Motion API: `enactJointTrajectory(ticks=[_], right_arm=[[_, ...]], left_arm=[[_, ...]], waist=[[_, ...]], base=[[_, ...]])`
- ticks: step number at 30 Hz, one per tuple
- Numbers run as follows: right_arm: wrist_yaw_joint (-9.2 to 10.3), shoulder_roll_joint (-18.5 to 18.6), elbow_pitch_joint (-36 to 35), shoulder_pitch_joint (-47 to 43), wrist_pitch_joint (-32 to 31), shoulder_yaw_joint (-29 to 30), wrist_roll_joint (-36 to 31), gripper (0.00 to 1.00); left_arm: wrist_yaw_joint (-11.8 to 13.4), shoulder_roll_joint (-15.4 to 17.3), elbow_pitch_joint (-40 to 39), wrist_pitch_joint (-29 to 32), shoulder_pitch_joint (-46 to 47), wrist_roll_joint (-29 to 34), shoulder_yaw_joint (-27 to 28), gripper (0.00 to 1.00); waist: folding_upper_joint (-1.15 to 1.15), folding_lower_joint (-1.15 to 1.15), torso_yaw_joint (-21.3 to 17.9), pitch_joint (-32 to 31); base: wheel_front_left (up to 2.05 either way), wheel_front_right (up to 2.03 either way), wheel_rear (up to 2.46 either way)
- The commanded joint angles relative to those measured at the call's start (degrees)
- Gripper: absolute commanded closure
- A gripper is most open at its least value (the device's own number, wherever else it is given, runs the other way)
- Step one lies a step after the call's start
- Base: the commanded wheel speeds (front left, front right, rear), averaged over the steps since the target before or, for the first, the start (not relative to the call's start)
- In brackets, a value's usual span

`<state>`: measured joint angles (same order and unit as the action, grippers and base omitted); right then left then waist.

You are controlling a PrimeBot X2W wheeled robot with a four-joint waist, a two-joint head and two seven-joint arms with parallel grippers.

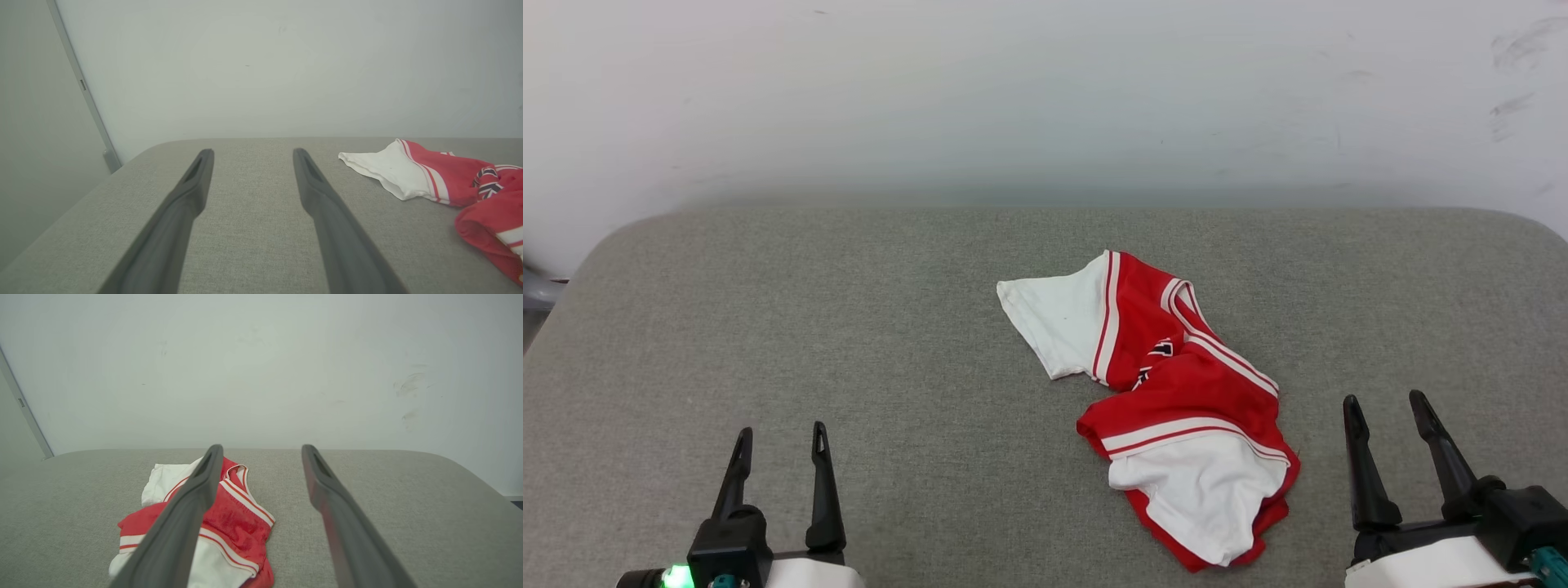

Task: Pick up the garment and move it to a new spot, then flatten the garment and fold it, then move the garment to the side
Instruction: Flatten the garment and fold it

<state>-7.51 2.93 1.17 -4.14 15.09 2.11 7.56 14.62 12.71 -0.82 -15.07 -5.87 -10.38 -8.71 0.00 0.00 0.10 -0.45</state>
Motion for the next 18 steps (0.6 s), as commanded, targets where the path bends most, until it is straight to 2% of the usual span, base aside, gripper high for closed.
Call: enactJointTrajectory(ticks=[1, 18], right_arm=[[0.04, -0.1, 0.22, -0.84, 0.12, -0.1, 0.16, 0.0], [0.04, -0.1, 1.06, -0.91, 0.12, -0.31, 0.36, 0.0]], left_arm=[[-0.63, -0.55, 0.28, -0.15, -0.88, 0.6, 0.7, 0.0], [-6.29, -5.12, 2.13, -0.15, -1.7, 4.88, 6.54, 0.0]], waist=[[0.0, 0.0, 0.0, -0.02], [0.0, 0.0, 0.14, -0.07]], base=[[0.0, 0.0, 0.0], [0.0, 0.0, 0.0]])
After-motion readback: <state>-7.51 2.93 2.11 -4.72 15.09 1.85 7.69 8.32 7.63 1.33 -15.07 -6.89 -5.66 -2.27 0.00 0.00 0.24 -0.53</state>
